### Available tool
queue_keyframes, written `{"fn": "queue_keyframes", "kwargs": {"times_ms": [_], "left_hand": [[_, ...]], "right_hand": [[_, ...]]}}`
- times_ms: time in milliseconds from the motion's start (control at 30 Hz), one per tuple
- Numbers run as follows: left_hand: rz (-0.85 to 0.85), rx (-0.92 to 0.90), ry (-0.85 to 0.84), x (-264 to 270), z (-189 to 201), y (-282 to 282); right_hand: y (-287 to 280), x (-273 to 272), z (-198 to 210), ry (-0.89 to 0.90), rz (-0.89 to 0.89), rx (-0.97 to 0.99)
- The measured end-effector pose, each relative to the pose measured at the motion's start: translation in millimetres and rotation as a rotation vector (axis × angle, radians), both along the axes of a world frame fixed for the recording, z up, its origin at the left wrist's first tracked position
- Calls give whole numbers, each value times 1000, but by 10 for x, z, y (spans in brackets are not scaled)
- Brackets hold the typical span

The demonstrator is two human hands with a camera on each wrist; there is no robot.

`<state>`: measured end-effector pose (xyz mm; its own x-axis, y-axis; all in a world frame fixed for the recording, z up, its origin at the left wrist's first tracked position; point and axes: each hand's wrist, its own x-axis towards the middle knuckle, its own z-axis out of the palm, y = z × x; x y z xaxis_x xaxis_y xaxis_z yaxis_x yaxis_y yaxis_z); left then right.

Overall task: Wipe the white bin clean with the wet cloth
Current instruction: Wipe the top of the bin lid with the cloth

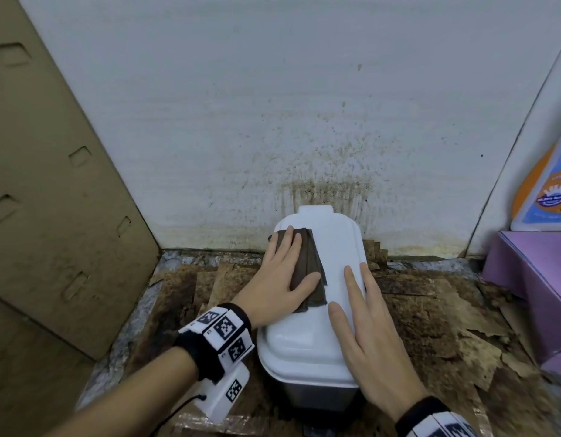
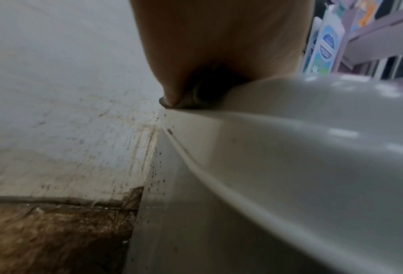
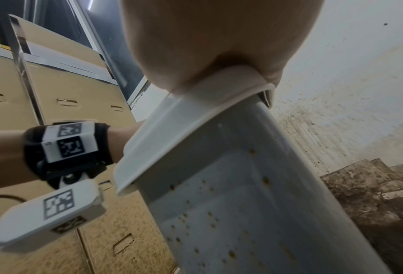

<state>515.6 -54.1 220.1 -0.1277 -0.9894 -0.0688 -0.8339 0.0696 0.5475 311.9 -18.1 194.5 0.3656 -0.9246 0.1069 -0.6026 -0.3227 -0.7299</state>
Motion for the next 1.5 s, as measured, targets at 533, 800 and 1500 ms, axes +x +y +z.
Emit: {"fn": "queue_keyframes", "kwargs": {"times_ms": [533, 800, 1500], "left_hand": [[-13, -151, 224, -83, -128, 742], [-66, -38, 169, 66, -62, 445], [-40, -8, 182, 370, 48, -664]], "right_hand": [[-2, -16, -58, 6, -5, -58], [-20, -8, -46, 2, -7, -32], [-11, 3, -22, 0, -7, 0]]}}
